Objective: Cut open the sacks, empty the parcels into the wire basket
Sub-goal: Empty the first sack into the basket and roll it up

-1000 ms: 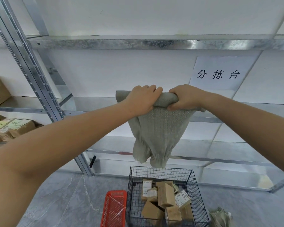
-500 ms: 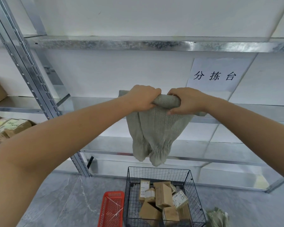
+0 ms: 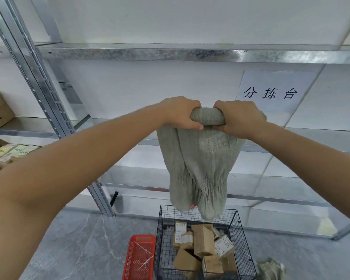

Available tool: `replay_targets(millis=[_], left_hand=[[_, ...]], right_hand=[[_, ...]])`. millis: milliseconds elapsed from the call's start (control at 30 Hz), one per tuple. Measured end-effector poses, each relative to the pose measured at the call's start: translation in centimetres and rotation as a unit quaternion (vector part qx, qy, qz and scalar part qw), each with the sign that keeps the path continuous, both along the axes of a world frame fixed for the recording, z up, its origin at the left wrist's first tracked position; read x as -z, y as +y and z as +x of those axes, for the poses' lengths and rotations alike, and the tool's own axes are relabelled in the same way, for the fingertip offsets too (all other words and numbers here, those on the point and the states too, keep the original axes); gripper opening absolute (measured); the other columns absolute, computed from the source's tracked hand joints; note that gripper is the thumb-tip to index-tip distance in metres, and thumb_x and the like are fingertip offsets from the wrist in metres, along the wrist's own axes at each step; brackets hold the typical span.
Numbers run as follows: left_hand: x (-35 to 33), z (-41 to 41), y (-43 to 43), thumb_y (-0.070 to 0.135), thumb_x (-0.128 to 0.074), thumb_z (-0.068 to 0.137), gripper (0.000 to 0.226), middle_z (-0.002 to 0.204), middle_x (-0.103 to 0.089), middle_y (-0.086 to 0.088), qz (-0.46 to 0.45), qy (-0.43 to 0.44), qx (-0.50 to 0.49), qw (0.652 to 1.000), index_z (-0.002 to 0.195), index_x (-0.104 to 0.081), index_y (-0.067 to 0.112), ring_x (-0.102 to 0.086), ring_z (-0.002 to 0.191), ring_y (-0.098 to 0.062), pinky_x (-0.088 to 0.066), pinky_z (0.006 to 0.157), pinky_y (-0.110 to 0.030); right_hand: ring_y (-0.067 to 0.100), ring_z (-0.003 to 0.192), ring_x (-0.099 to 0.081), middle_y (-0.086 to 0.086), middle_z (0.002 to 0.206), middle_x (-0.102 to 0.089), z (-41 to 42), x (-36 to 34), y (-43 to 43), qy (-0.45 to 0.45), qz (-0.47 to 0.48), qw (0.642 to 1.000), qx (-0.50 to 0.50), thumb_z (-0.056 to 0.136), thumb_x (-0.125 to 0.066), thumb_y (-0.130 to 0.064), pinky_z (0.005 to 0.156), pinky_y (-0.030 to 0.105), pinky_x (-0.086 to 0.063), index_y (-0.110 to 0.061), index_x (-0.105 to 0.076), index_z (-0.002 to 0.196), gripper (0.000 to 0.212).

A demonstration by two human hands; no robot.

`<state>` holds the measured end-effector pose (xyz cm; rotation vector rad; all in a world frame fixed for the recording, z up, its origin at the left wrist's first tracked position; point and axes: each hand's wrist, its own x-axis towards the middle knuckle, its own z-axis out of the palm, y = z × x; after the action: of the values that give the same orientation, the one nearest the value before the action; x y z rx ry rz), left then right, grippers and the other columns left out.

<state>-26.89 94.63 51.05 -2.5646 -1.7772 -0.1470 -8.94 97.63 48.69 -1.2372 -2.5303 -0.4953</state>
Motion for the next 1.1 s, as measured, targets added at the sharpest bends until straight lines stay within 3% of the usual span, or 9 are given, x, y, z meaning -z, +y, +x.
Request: replay_targets(millis=[167, 333, 467, 533, 667, 800, 900, 1000, 1100], left_hand=[[0.0, -0.1, 0.5, 0.042, -0.066, 0.080, 0.041, 0.094, -0.046, 0.002, -0.024, -0.020, 0.002, 1.000, 0.103, -0.052, 0.011, -0.042, 0.088, -0.015, -0.033, 0.075, -0.027], [1.9, 0.1, 0.7, 0.042, -0.057, 0.084, 0.040, 0.101, -0.057, -0.004, 0.154, 0.079, 0.004, 0.985, 0.109, -0.047, 0.011, -0.054, 0.090, -0.021, -0.033, 0.065, -0.032], [2.8, -0.1, 0.7, 0.038, -0.052, 0.088, 0.039, 0.103, -0.056, -0.009, 0.245, 0.117, 0.019, 0.962, 0.112, -0.046, 0.008, -0.055, 0.087, -0.025, -0.030, 0.062, -0.031], [3.1, -0.2, 0.6, 0.043, -0.057, 0.084, 0.046, 0.104, -0.055, -0.008, 0.220, 0.116, 0.011, 0.969, 0.113, -0.045, 0.009, -0.055, 0.089, -0.024, -0.032, 0.063, -0.031], [2.6, -0.8, 0.5, 0.053, -0.068, 0.072, 0.066, 0.114, -0.056, 0.001, 0.050, 0.040, -0.004, 0.998, 0.122, -0.044, 0.018, -0.053, 0.103, -0.019, -0.038, 0.075, -0.029], [0.5, -1.0, 0.8, 0.044, -0.065, 0.080, 0.057, 0.113, -0.050, 0.005, -0.131, -0.046, -0.015, 0.990, 0.128, -0.043, 0.021, -0.047, 0.101, -0.014, -0.038, 0.085, -0.028], [0.1, -1.3, 1.3, 0.046, -0.066, 0.078, 0.051, 0.111, -0.054, 0.004, -0.210, -0.055, -0.032, 0.976, 0.118, -0.051, 0.019, -0.053, 0.100, -0.016, -0.044, 0.088, -0.031], [1.0, -1.5, 1.6, 0.041, -0.068, 0.077, 0.043, 0.101, -0.055, 0.003, -0.173, -0.047, -0.034, 0.983, 0.109, -0.055, 0.015, -0.053, 0.093, -0.017, -0.042, 0.081, -0.030], [2.2, -1.1, 1.1, 0.038, -0.064, 0.080, 0.039, 0.092, -0.052, 0.002, -0.026, 0.015, -0.028, 0.999, 0.108, -0.052, 0.014, -0.048, 0.086, -0.016, -0.037, 0.071, -0.031]], right_hand=[[0.026, 0.088, -0.056, 0.006, 0.100, -0.059, 0.2, 1.0, 0.0, 0.005, 0.022, 1.000, -0.014, 0.082, -0.059, -0.038, 0.064, 0.031, -0.034, -0.014, -0.047, 0.112, 0.040], [0.018, 0.095, -0.049, -0.001, 0.108, -0.055, 0.5, -0.9, 0.8, -0.004, -0.266, 0.963, -0.033, 0.074, -0.071, -0.042, 0.081, 0.030, -0.038, -0.019, -0.046, 0.120, 0.058], [0.018, 0.092, -0.049, -0.003, 0.099, -0.053, 0.1, -1.6, 1.7, -0.018, -0.296, 0.954, -0.030, 0.076, -0.071, -0.037, 0.080, 0.029, -0.037, -0.023, -0.050, 0.103, 0.037], [0.019, 0.089, -0.049, -0.003, 0.094, -0.053, -0.1, -1.3, 1.8, -0.020, -0.275, 0.961, -0.035, 0.077, -0.070, -0.032, 0.077, 0.029, -0.036, -0.022, -0.050, 0.097, 0.030], [0.024, 0.091, -0.055, 0.001, 0.093, -0.059, -0.4, -0.1, 1.6, -0.023, -0.157, 0.986, -0.044, 0.079, -0.064, -0.028, 0.070, 0.030, -0.039, -0.018, -0.053, 0.107, 0.032], [0.025, 0.091, -0.057, 0.003, 0.101, -0.059, -0.5, 1.0, 1.2, -0.010, -0.026, 0.999, -0.038, 0.082, -0.059, -0.032, 0.063, 0.029, -0.033, -0.020, -0.050, 0.115, 0.036], [0.026, 0.091, -0.057, 0.005, 0.103, -0.058, -0.7, 1.9, 0.8, 0.000, 0.007, 0.999, -0.043, 0.083, -0.058, -0.030, 0.061, 0.029, -0.030, -0.018, -0.050, 0.118, 0.038], [0.025, 0.096, -0.056, 0.005, 0.108, -0.056, -0.9, 2.2, 0.7, -0.008, -0.032, 0.999, -0.036, 0.081, -0.061, -0.035, 0.065, 0.029, -0.032, -0.019, -0.046, 0.121, 0.046], [0.023, 0.100, -0.053, 0.001, 0.112, -0.056, -0.9, 1.5, 0.9, -0.035, -0.175, 0.984, -0.031, 0.074, -0.069, -0.045, 0.076, 0.031, -0.038, -0.023, -0.040, 0.128, 0.065]])
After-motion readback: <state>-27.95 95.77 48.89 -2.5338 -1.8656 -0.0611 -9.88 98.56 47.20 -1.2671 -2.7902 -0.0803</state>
